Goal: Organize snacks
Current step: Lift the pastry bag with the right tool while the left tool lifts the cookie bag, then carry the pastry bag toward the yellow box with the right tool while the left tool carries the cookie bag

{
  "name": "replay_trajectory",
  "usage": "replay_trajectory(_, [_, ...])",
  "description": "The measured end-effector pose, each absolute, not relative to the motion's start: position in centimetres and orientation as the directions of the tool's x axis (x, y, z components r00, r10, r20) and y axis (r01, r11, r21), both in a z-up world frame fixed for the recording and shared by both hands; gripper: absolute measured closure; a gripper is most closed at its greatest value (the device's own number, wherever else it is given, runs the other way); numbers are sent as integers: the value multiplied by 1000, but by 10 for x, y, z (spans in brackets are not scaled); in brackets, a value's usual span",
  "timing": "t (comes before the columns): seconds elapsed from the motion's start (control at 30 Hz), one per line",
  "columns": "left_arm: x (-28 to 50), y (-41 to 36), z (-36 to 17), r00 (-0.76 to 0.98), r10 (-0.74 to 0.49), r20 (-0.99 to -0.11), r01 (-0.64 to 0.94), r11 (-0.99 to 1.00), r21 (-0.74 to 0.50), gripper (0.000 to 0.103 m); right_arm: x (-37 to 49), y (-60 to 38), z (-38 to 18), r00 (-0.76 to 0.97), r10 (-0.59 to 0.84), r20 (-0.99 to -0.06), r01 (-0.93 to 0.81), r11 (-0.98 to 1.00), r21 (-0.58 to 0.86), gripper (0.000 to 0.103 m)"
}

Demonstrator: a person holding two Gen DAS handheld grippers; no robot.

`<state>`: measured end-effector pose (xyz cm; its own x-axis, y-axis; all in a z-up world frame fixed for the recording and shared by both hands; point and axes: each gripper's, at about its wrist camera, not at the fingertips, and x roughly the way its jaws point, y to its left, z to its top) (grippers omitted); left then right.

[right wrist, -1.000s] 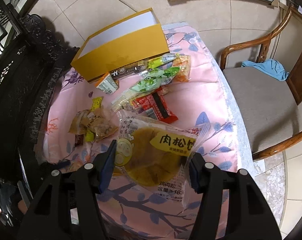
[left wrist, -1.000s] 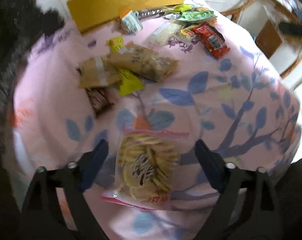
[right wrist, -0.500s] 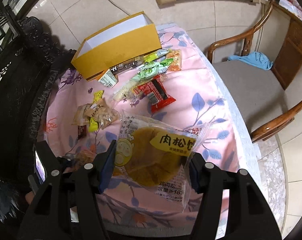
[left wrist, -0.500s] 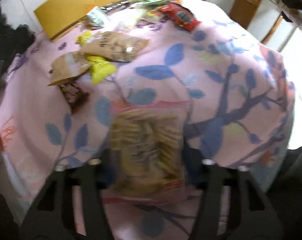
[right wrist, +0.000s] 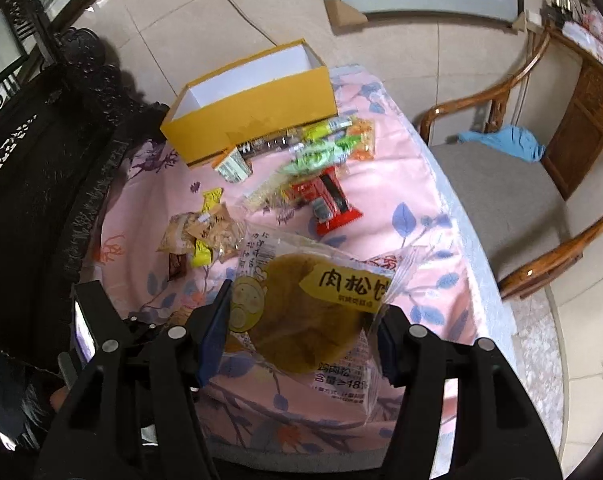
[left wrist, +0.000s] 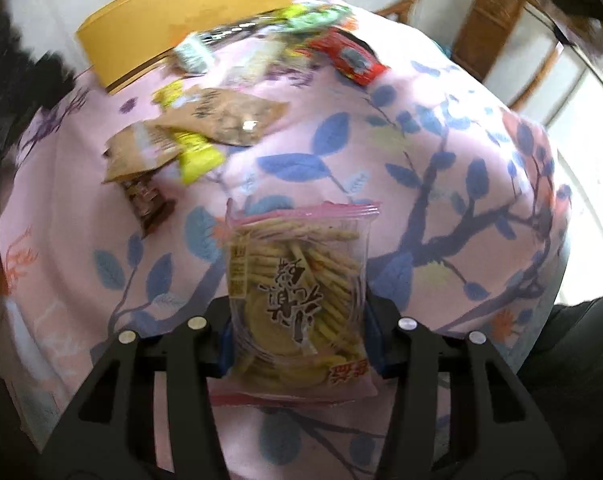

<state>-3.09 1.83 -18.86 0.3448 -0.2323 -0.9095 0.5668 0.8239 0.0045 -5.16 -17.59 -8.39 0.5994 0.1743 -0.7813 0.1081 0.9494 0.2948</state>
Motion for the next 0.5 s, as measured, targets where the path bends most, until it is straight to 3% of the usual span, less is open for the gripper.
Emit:
replay_trajectory(0.33, [2, 68, -147, 434, -177, -883, 295, 954, -47, 53, -17, -199, -90, 590, 176, -788, 123, 945, 303, 42])
replay_trajectory(0.5, [19, 68, -133, 460, -192, -867, 274, 959, -67, 53, 4, -203, -92, 589, 187, -786, 101, 948, 301, 42])
